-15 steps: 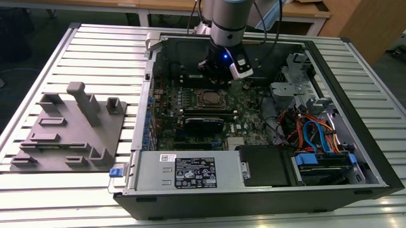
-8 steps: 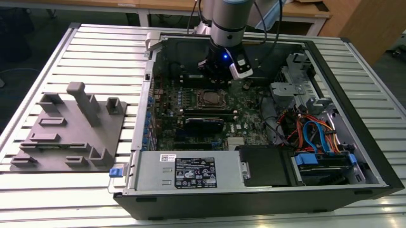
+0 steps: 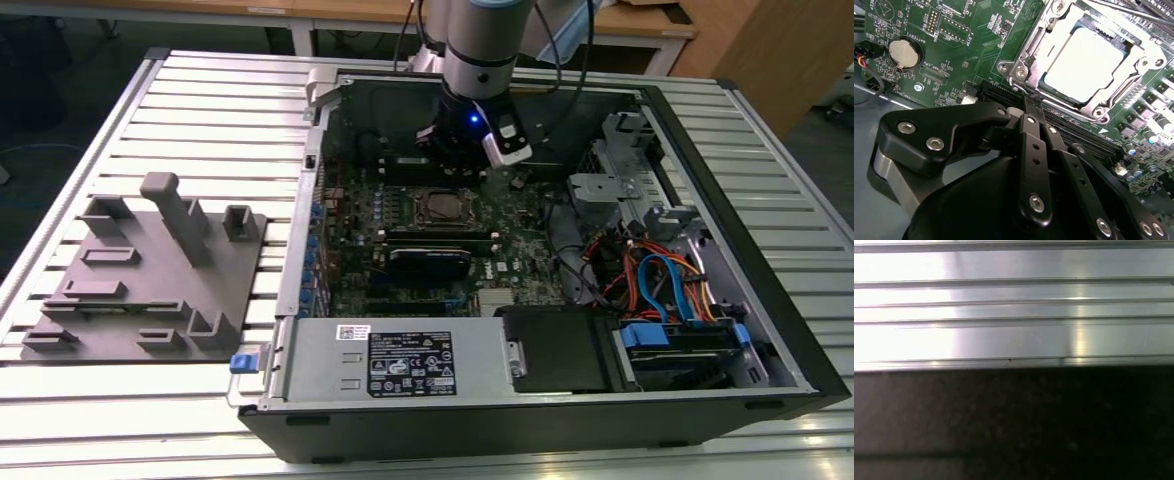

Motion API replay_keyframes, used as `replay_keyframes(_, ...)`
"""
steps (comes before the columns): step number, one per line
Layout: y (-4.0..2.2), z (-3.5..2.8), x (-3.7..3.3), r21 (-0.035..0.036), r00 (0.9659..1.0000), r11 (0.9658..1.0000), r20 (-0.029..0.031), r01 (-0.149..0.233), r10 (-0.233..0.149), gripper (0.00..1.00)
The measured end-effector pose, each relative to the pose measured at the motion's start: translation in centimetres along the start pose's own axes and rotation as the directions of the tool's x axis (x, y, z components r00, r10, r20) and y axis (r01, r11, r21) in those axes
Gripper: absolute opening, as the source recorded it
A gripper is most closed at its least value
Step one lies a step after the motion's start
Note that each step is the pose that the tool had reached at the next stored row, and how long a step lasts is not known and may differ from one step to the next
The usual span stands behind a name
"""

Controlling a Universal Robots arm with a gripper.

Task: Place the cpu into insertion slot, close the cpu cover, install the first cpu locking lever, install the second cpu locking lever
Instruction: 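Install the first cpu locking lever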

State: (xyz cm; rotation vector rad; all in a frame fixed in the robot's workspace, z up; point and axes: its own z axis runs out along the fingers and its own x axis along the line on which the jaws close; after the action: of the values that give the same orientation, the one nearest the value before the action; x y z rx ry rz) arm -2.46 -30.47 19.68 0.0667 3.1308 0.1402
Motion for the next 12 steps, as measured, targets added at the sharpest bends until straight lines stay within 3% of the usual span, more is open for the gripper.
replay_keyframes(5,-0.08,0.0,0.0,0.0079,1.0,1.0,0.0004,0.0,0.0,0.11)
replay_keyframes(12,-0.2,0.1,-0.01,0.0077,1.0,1.0,0.0003,0.0,0.0,0.11)
